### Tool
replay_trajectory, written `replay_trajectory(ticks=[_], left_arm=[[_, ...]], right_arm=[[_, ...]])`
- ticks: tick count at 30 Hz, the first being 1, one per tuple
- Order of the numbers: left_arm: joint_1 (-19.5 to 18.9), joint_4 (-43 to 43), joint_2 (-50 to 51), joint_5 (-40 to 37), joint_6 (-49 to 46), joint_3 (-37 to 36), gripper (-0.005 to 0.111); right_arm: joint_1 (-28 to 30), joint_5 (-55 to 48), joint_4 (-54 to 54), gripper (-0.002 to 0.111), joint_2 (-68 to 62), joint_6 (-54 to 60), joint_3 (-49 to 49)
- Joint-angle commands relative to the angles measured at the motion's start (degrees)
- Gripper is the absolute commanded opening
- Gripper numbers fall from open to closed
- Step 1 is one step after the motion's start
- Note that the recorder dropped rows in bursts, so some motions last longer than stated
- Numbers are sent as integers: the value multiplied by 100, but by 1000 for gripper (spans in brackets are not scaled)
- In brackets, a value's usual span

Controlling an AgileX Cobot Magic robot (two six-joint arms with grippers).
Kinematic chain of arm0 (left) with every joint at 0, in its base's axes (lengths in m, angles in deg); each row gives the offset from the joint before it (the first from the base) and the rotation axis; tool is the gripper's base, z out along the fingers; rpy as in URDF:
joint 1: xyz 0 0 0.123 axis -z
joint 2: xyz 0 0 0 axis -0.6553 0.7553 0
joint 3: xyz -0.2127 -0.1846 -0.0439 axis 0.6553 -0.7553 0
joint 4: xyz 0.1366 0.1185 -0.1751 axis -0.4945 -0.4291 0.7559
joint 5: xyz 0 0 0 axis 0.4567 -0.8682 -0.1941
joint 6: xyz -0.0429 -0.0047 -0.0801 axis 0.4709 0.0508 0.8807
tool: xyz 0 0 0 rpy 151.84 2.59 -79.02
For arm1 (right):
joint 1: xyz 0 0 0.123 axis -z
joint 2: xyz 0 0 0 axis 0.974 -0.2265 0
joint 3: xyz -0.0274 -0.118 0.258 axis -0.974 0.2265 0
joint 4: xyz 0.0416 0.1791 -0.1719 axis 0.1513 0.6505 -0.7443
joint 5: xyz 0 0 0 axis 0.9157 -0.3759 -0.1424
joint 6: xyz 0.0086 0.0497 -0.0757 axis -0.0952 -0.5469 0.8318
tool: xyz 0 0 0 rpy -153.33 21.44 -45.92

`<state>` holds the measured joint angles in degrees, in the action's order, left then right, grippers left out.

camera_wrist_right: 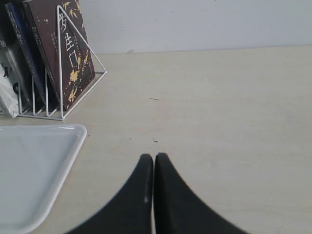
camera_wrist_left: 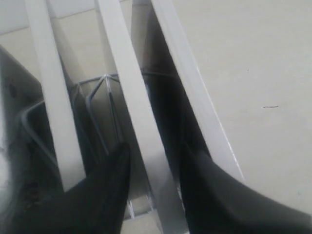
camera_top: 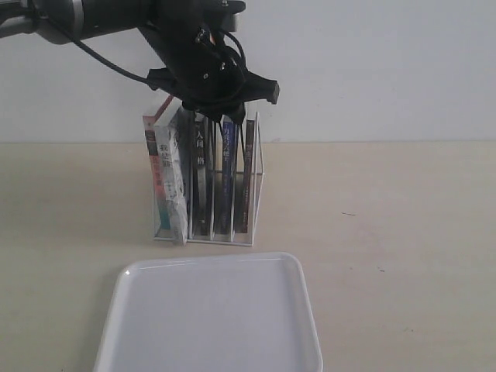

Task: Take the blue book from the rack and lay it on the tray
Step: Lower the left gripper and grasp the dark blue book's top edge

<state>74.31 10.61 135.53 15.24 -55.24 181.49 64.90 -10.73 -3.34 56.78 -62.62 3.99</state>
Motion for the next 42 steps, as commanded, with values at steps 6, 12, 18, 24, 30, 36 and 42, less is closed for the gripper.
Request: replay_trajectory(ticks=[6, 12, 18, 24, 30, 36, 42], left_arm=[[50, 0, 14, -62, 64, 27, 33], [50, 12, 162, -93, 54, 27, 33], [50, 12, 162, -93, 64, 27, 30], [50, 12, 162, -148, 64, 27, 10], [50, 12, 149, -148, 39, 27, 4], [50, -24, -47, -137, 63, 27, 4], [50, -25, -327, -185, 63, 109, 4]], right_arm=[[5, 18, -47, 0, 27, 16, -2], [5, 18, -47, 0, 27, 16, -2], [5, 18, -47, 0, 27, 16, -2], [5, 18, -47, 0, 27, 16, -2], [5, 18, -47, 0, 27, 16, -2], [5, 18, -47, 0, 27, 16, -2], [5, 18, -47, 0, 27, 16, -2]])
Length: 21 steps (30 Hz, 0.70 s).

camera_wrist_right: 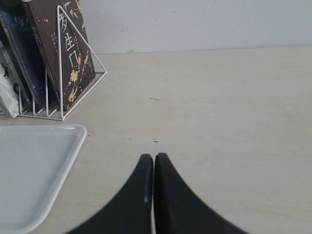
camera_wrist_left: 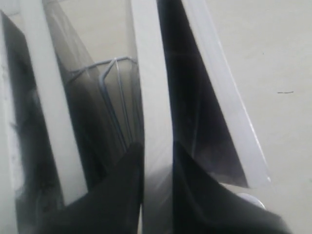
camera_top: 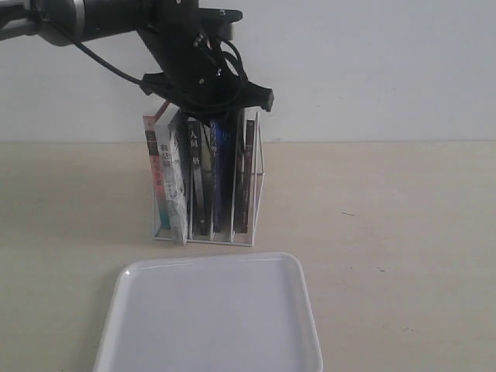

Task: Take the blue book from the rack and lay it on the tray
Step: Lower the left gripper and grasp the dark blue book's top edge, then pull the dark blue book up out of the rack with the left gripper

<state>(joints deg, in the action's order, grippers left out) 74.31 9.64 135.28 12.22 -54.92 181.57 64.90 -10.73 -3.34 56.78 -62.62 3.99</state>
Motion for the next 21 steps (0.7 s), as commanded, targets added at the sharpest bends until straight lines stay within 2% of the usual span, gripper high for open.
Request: replay_trajectory(ticks=[1, 21], left_arm=[[50, 71, -335, 93, 31, 130, 4], [50, 71, -1219, -2, -10, 255, 4]], right_arm=[[5, 18, -47, 0, 27, 16, -2], [5, 18, -47, 0, 27, 16, -2]])
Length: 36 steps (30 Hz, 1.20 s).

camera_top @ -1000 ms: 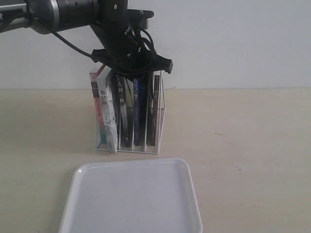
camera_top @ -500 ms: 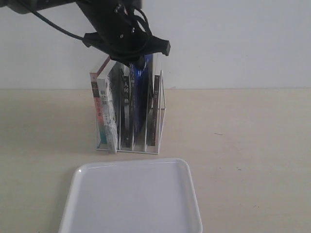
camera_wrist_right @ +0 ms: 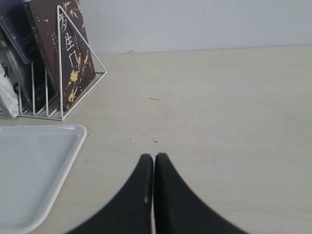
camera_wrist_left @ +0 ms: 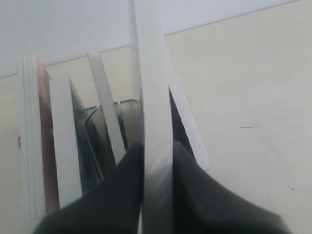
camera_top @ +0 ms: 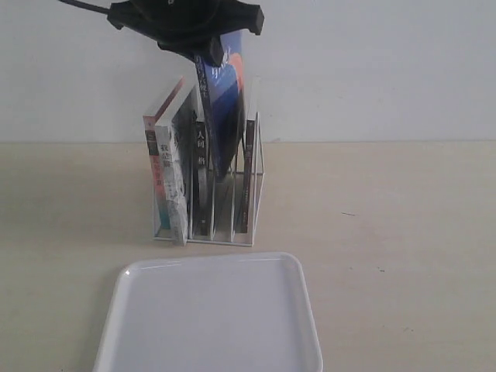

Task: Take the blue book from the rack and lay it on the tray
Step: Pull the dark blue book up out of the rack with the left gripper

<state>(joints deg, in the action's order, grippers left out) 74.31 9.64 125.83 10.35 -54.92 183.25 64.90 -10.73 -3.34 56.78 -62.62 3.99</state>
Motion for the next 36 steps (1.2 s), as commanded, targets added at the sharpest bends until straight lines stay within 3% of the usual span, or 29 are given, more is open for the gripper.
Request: replay_trajectory(ticks=[1, 27, 36], left_arm=[[50, 71, -321, 163, -10, 86, 4], [50, 93, -1889, -359, 1, 86, 4], [50, 288, -2816, -277, 54, -537, 4]], right_arm=[[5, 18, -47, 0, 27, 16, -2], [5, 18, -47, 0, 27, 16, -2], [5, 18, -47, 0, 27, 16, -2]])
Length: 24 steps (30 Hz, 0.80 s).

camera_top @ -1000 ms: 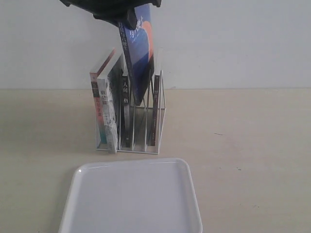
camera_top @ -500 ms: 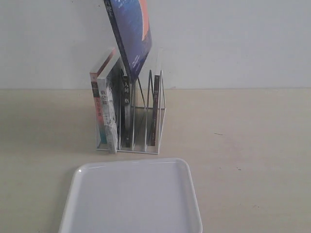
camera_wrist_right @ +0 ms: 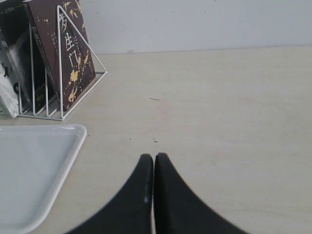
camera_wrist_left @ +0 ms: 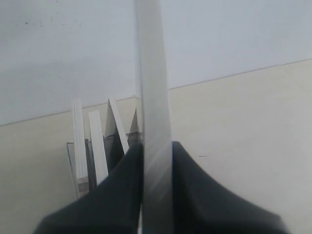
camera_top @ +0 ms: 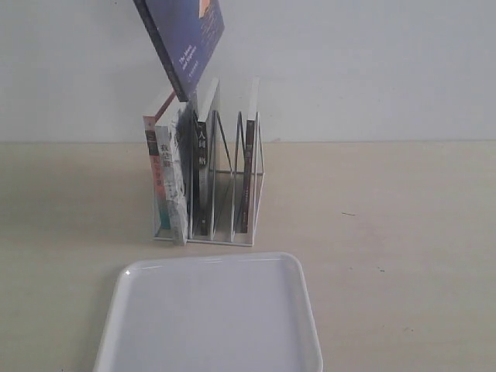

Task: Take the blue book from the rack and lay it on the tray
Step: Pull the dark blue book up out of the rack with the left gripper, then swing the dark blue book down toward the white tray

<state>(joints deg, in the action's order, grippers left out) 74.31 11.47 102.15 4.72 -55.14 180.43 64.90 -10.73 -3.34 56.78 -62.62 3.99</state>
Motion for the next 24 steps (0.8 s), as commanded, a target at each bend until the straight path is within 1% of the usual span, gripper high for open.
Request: replay_trajectory(ticks=[1, 4, 15, 24], left_arm=[[50, 119, -603, 309, 102, -395, 4], [50, 191, -985, 411, 112, -794, 4], [50, 260, -2597, 1143, 287, -2702, 4], [50, 690, -3772, 2233, 524, -4441, 4]], right_arm=[[5, 18, -47, 0, 27, 16, -2], [5, 18, -47, 0, 27, 16, -2], [5, 18, -47, 0, 27, 16, -2], [5, 18, -47, 0, 27, 16, -2]])
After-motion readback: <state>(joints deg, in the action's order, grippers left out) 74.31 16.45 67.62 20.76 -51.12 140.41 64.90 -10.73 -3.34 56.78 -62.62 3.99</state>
